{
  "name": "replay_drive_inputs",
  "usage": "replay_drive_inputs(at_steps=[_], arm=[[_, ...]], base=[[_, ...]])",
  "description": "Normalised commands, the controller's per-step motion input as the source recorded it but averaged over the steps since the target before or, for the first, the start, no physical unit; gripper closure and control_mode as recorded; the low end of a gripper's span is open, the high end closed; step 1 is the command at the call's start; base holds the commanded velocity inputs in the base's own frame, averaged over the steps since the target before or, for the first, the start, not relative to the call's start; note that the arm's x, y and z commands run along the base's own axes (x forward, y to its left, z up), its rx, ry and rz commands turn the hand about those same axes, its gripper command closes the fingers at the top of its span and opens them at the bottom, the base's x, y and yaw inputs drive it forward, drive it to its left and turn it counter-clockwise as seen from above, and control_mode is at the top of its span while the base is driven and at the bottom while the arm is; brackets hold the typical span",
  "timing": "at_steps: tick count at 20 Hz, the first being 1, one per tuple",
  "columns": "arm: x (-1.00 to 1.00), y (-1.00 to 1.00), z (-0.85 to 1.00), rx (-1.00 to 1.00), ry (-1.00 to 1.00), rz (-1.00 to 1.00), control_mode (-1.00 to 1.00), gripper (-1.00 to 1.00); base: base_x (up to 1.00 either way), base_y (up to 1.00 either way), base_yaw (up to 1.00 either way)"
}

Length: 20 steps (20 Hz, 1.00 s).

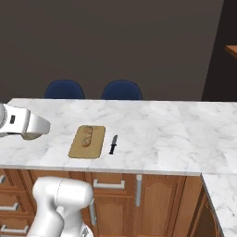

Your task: Retrieve the sausage and cheese from the fridge and place them on the cutting board on the counter.

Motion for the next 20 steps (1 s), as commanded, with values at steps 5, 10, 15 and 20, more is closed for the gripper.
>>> replay_drive_inputs(at_steps=[5,10,15,20], arm=[[0.0,0.0,0.0,0.0,0.0,0.0,1.0,1.0],[0.0,0.0,0.0,0.0,0.0,0.0,1.0,1.0],[0.26,0.0,-0.01,0.0,0.02,0.0,-1.0,1.0],[0.88,0.0,-0.07,0.03,0.09,0.11,-1.0,1.0]], base=[[0.0,0.0,0.0],[0.0,0.0,0.0],[0.0,0.0,0.0],[0.0,0.0,0.0]])
